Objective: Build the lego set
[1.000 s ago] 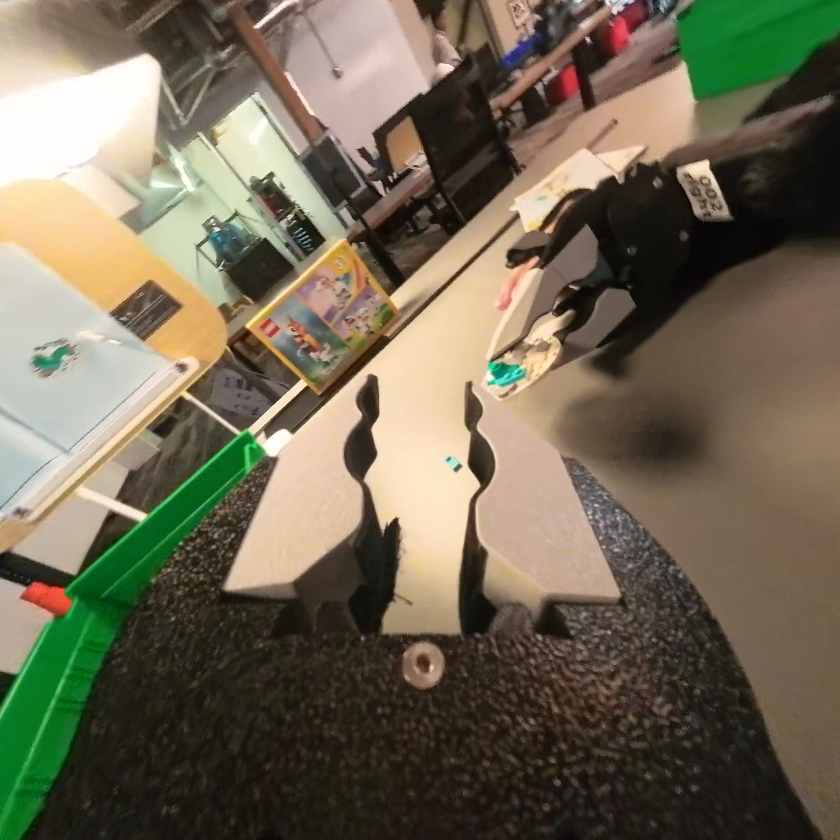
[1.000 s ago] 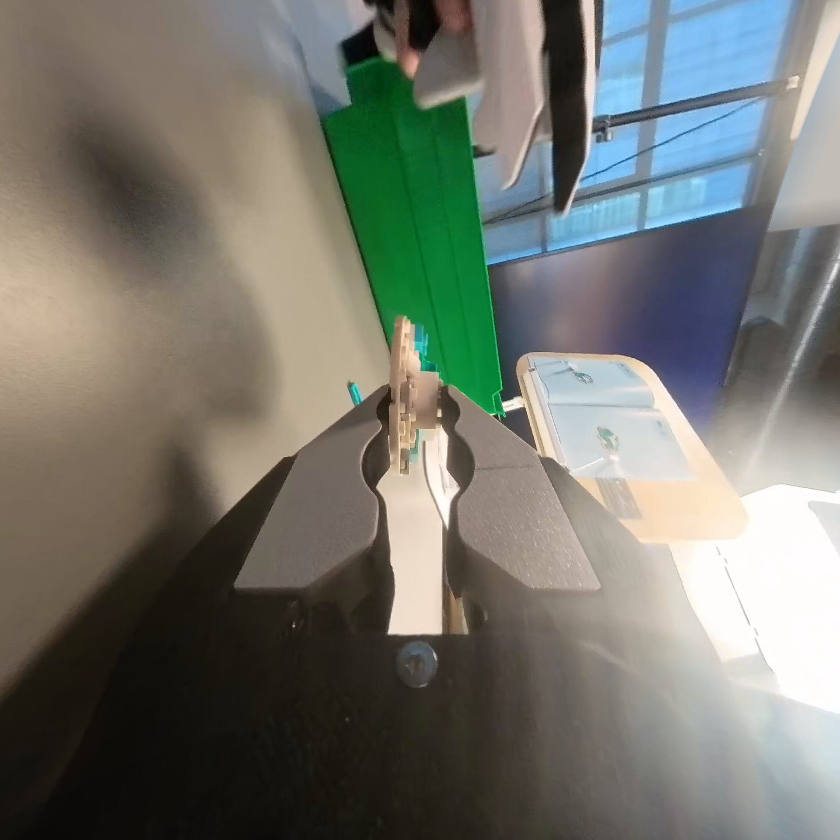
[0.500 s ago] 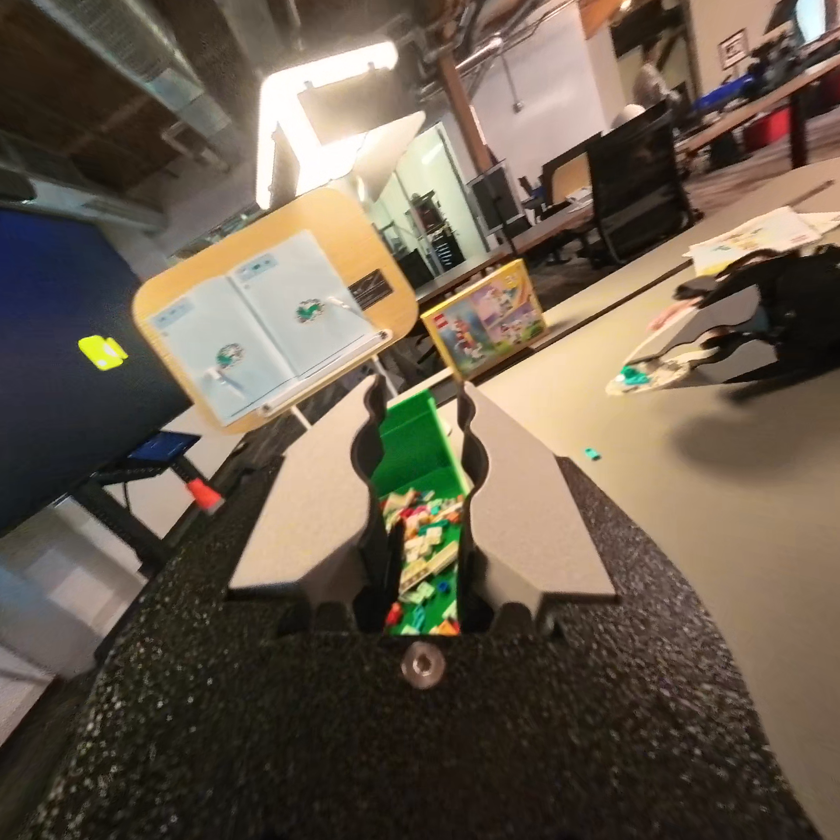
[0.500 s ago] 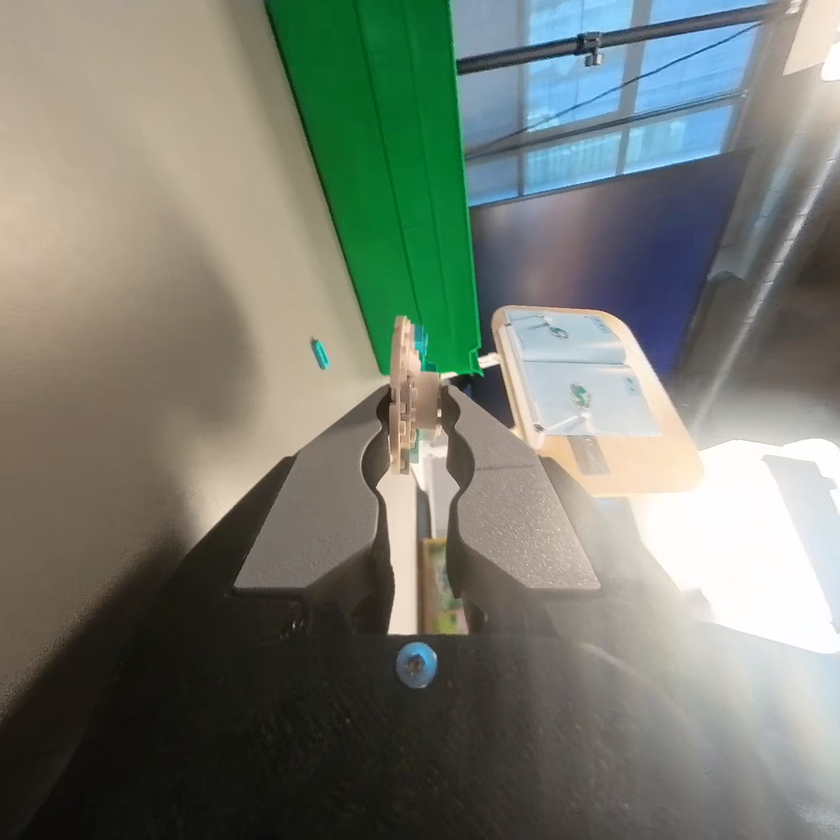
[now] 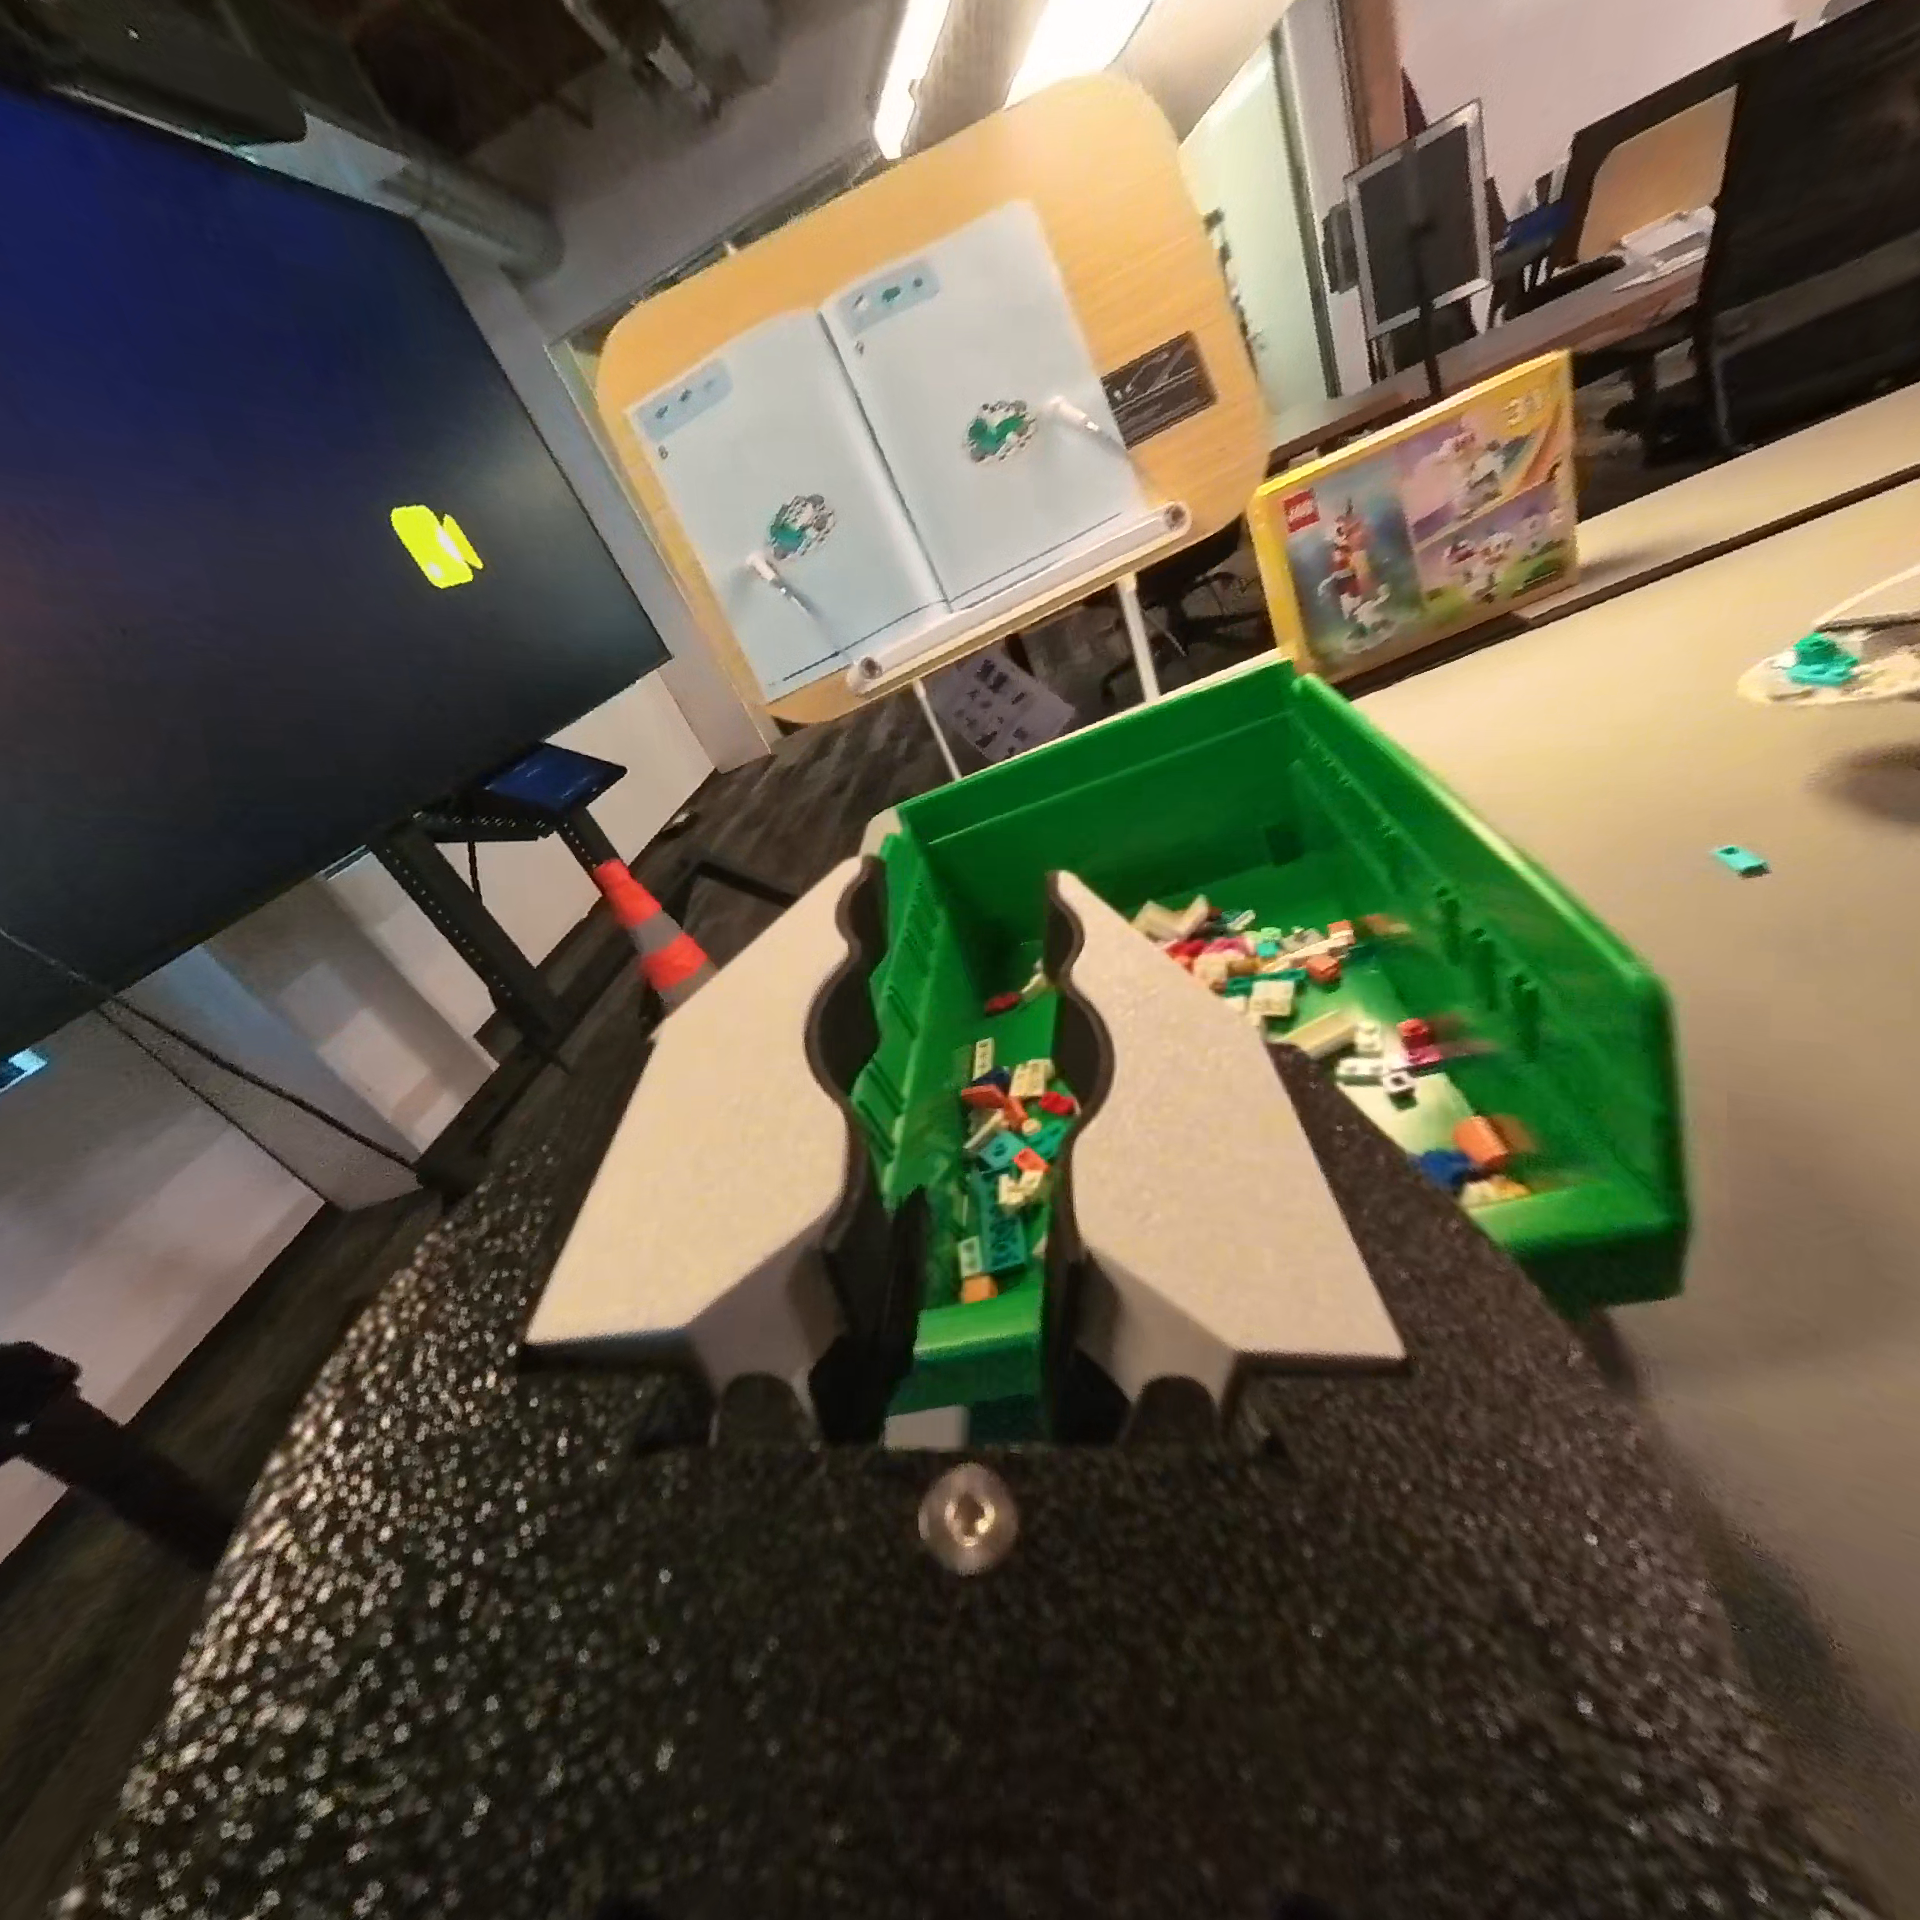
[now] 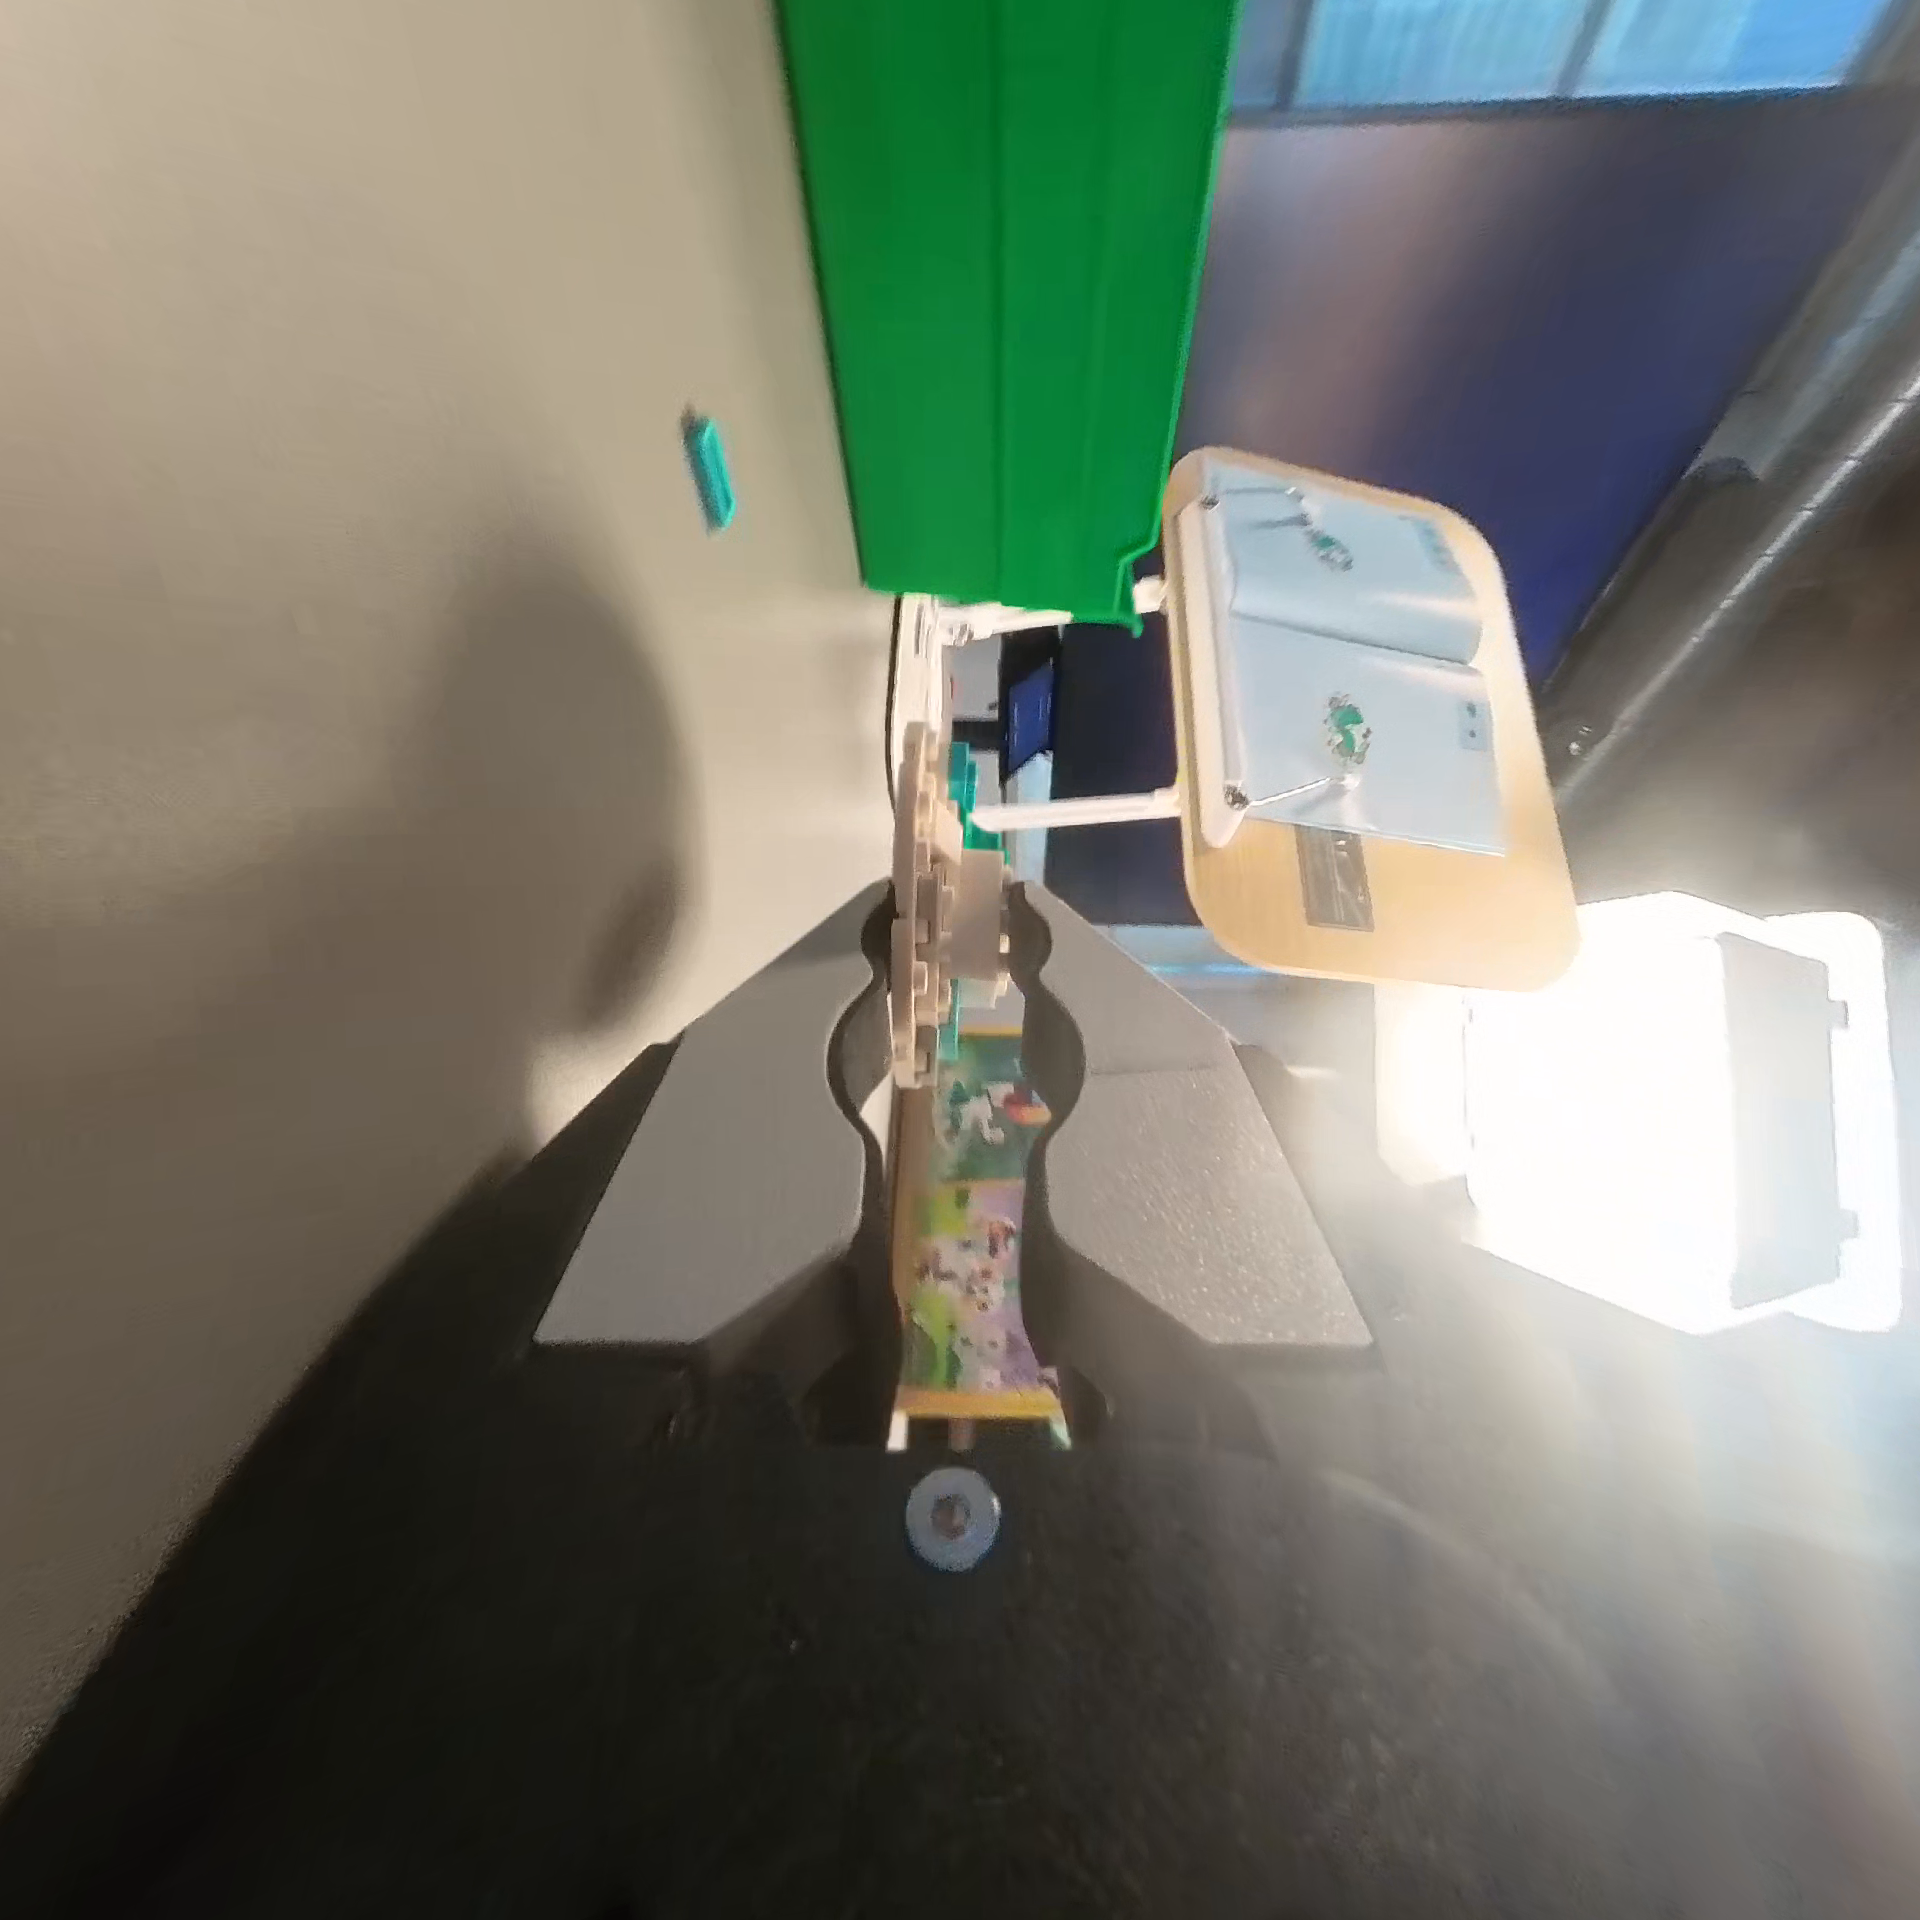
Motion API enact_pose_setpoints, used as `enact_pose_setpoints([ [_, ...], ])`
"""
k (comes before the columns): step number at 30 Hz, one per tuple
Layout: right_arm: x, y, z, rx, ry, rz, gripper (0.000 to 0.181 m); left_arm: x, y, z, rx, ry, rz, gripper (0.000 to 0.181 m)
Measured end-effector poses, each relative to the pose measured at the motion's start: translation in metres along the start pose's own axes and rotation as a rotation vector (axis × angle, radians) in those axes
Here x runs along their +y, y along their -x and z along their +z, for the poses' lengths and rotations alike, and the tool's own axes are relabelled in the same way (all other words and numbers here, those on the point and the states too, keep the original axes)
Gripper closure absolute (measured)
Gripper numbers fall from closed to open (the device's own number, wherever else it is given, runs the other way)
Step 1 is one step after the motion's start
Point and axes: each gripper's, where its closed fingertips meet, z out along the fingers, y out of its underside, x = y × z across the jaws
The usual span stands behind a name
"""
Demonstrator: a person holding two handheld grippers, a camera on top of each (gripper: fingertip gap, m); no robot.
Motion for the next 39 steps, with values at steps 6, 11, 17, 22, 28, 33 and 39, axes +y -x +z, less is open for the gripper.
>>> enact_pose_setpoints([
  [6, 0.012, -0.003, 0.007, 0.009, 0.072, 0.000, 0.164, 0.010, 0.014, 0.025, 0.062, 0.062, 0.044, 0.153],
  [11, 0.010, 0.001, 0.014, -0.006, 0.077, -0.018, 0.162, 0.016, -0.002, 0.051, 0.202, 0.116, 0.078, 0.154],
  [17, 0.009, 0.003, 0.015, -0.014, 0.077, -0.020, 0.164, 0.028, -0.021, 0.078, 0.297, 0.219, 0.137, 0.154],
  [22, 0.007, 0.003, 0.015, -0.015, 0.066, -0.013, 0.162, 0.035, -0.036, 0.092, 0.373, 0.290, 0.110, 0.153],
  [28, 0.004, 0.004, 0.013, -0.017, 0.049, -0.019, 0.162, 0.039, -0.043, 0.099, 0.398, 0.323, 0.123, 0.154],
  [33, 0.004, 0.005, 0.013, -0.019, 0.045, -0.020, 0.162, 0.041, -0.047, 0.097, 0.410, 0.328, 0.139, 0.164],
  [39, 0.004, 0.005, 0.013, -0.022, 0.044, -0.019, 0.162, 0.051, -0.053, 0.091, 0.451, 0.360, 0.149, 0.181],
])
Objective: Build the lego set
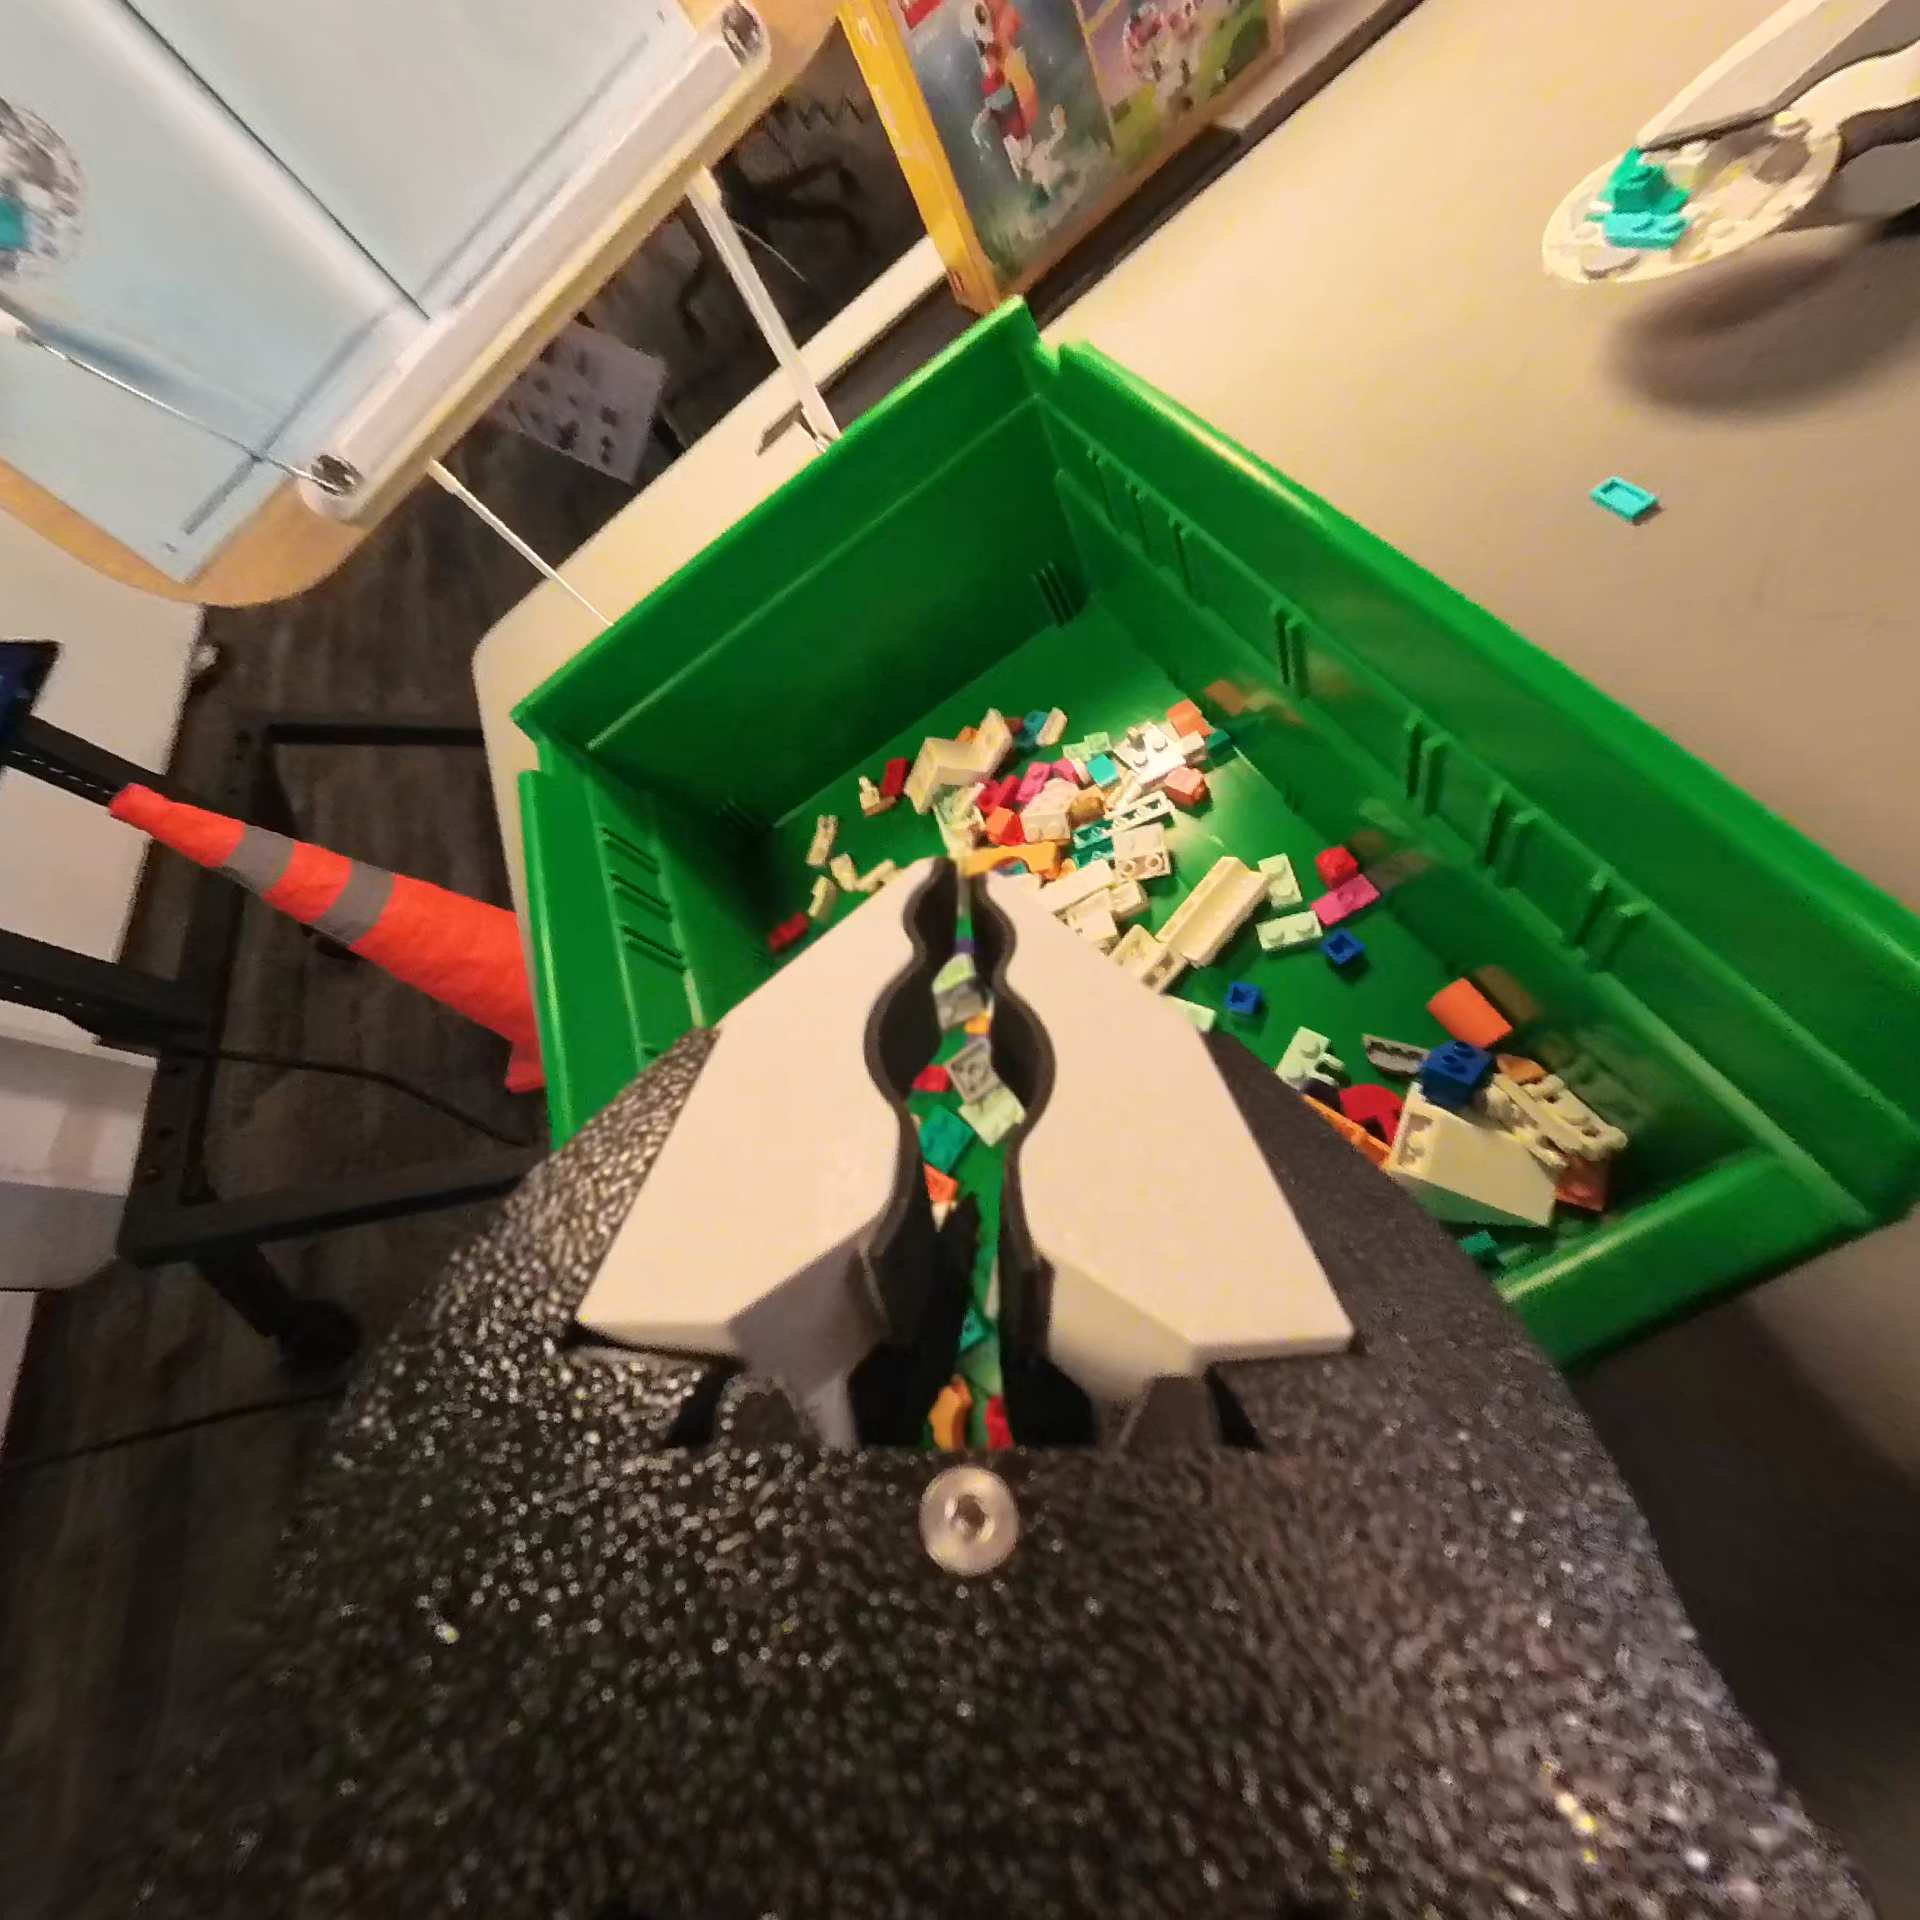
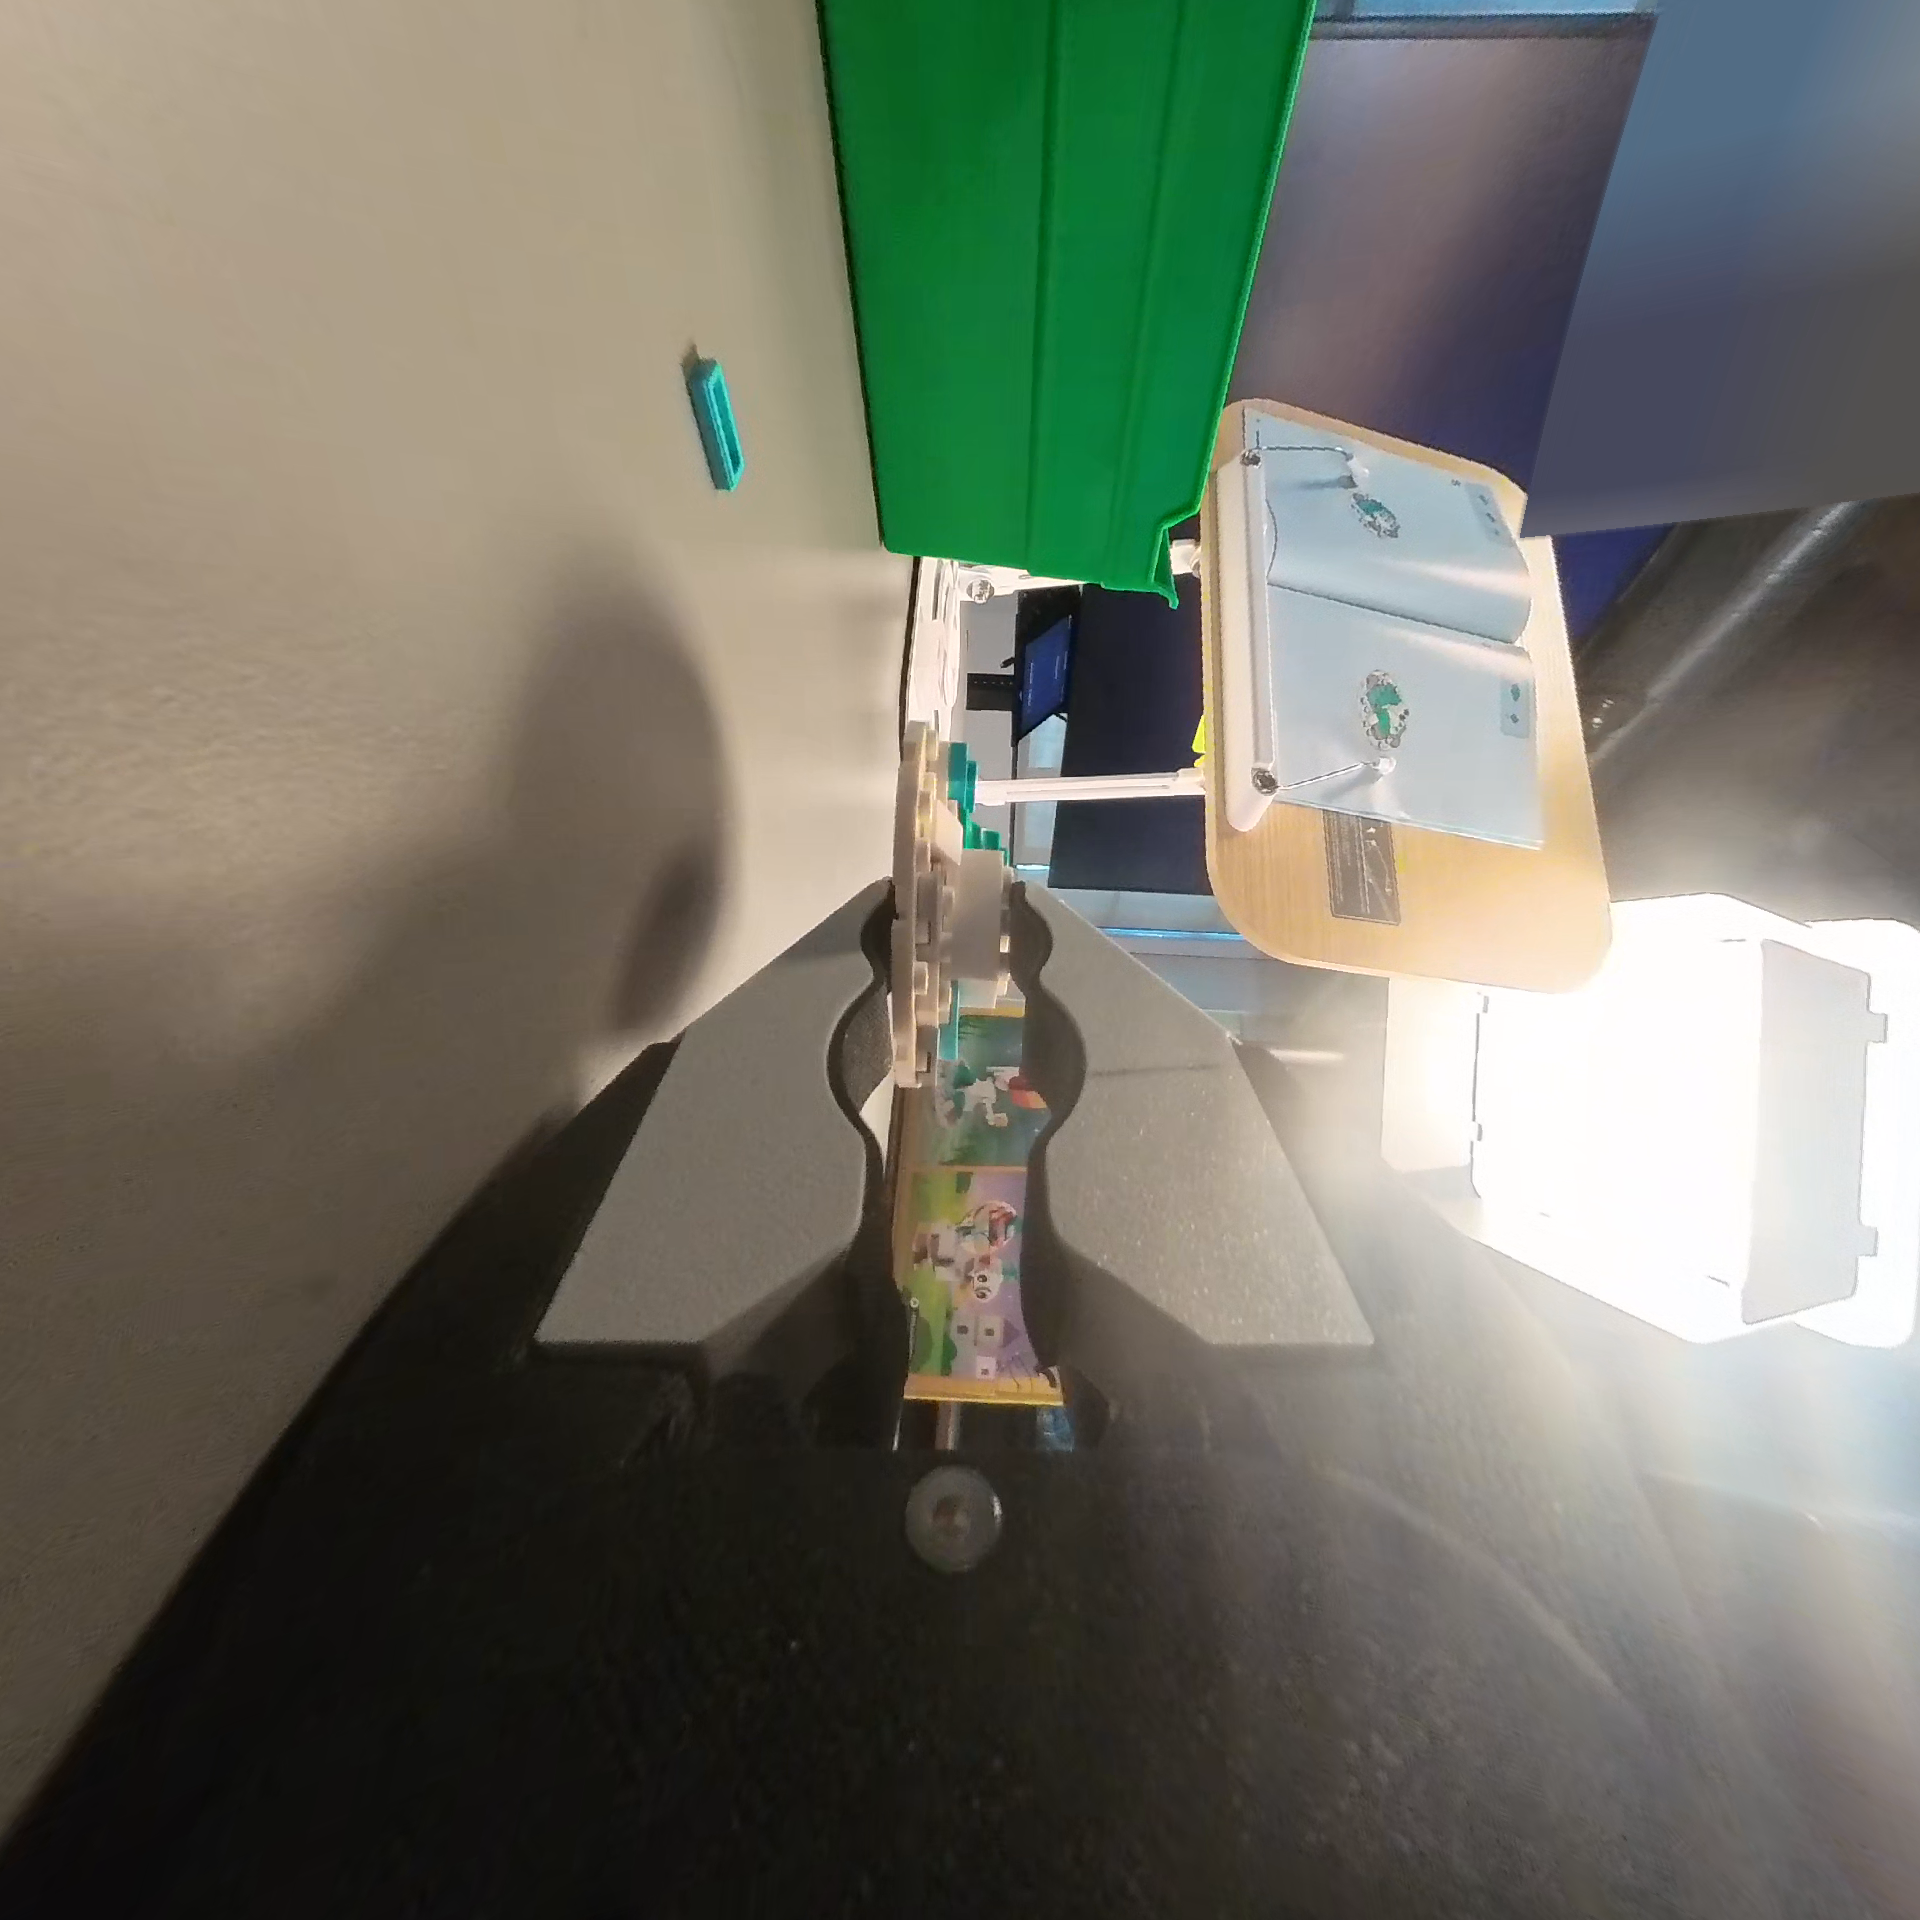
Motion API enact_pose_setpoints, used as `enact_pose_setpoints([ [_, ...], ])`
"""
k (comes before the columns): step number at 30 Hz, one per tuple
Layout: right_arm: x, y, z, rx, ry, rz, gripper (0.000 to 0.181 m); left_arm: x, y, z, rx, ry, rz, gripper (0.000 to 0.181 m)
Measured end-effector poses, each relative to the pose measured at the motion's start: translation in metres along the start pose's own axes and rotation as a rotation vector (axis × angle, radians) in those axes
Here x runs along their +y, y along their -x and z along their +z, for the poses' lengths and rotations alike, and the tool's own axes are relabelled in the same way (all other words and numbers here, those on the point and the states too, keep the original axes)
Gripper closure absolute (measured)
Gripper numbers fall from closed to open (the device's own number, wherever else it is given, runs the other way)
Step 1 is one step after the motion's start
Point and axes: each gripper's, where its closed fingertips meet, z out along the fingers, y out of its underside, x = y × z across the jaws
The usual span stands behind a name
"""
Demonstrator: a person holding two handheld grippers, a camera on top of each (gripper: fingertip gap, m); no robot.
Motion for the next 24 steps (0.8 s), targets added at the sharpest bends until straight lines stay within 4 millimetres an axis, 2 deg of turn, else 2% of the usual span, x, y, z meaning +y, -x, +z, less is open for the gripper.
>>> enact_pose_setpoints([
  [8, 0.000, -0.005, 0.002, 0.016, 0.000, 0.044, 0.162, 0.017, -0.026, 0.002, 0.192, 0.110, 0.093, 0.181],
  [10, -0.001, -0.006, 0.003, 0.021, -0.002, 0.057, 0.162, 0.023, -0.025, 0.006, 0.207, 0.152, 0.094, 0.181],
  [13, 0.000, -0.005, 0.003, 0.016, -0.002, 0.053, 0.162, 0.029, -0.006, 0.010, 0.133, 0.197, 0.073, 0.181],
  [18, -0.001, -0.004, 0.003, 0.010, -0.006, 0.050, 0.164, 0.021, 0.031, 0.004, 0.021, 0.180, -0.022, 0.181],
  [21, -0.001, -0.004, 0.003, 0.010, -0.007, 0.055, 0.163, 0.028, 0.041, 0.006, 0.019, 0.228, -0.038, 0.181],
  [24, -0.001, -0.005, 0.004, 0.012, -0.010, 0.072, 0.161, 0.038, 0.039, 0.013, 0.092, 0.311, -0.029, 0.181],
])
